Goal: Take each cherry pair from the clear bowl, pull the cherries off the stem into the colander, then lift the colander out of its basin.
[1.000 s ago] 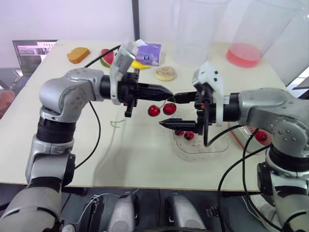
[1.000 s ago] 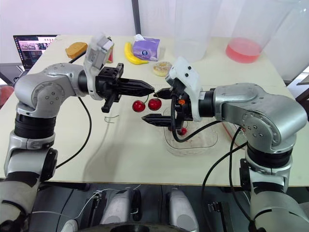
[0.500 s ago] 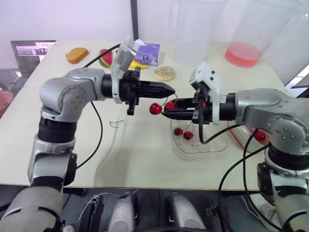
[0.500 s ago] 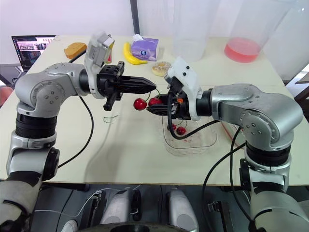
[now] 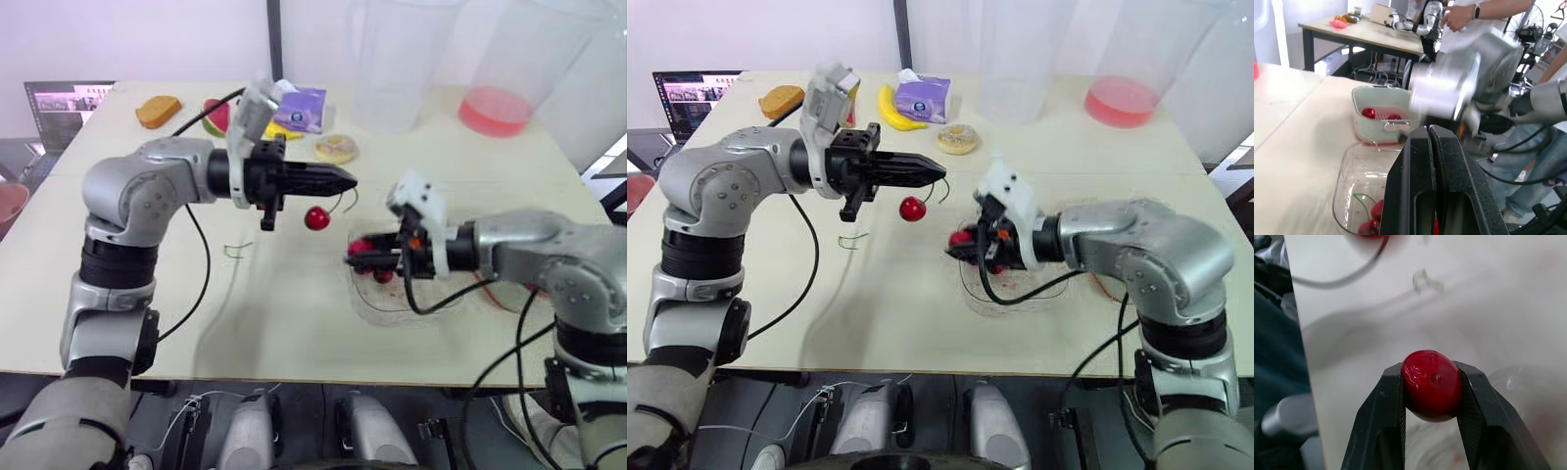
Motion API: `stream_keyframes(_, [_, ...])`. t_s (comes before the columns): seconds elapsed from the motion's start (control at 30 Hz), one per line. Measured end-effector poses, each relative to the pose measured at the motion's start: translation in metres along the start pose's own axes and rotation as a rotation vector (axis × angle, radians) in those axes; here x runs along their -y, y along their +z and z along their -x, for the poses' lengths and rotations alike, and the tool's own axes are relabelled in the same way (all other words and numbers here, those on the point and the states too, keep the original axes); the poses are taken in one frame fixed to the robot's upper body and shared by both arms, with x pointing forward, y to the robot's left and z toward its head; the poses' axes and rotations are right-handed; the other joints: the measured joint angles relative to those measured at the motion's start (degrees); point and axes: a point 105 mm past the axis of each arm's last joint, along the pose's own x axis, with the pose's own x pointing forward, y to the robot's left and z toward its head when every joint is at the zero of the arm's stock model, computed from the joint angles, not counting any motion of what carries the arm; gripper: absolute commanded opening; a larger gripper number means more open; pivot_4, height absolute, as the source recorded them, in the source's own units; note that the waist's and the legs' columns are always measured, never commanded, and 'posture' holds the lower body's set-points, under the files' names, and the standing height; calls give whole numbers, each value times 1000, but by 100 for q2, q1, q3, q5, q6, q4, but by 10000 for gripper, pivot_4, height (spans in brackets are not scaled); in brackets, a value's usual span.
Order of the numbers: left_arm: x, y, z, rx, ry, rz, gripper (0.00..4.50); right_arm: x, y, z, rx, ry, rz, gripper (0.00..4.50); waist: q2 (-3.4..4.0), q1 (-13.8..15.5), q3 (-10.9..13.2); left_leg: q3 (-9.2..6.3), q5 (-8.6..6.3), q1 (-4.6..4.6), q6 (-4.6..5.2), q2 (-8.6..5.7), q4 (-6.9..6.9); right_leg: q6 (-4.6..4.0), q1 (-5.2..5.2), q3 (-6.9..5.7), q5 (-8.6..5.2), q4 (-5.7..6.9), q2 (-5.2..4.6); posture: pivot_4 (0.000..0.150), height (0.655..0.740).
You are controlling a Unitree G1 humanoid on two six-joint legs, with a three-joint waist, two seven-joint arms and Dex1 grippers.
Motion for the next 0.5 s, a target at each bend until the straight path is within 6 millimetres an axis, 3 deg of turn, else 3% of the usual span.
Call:
stream_keyframes(0.27, [-2,-1,2,-7,20,-2,0,9,10,17,75,-67,-3,9078,0,24,0,-1,0,-1,0,0,-1,0,2,-1,0,-1,-1,1500,7400])
stream_keyframes(0.37, [-9,-4,5,-21,78,-29,0,28,0,42,86,-206,-54,9078,0,76,0,-4,-2,-1,4,-4,0,1,10,-6,0,-10,-8,1500,7400])
stream_keyframes(0.5, [-16,-15,9,-33,127,-12,0,78,-25,97,109,-600,-187,9078,-1,47,0,2,-4,-1,8,-7,0,3,10,-2,1,-14,-10,1500,7400])
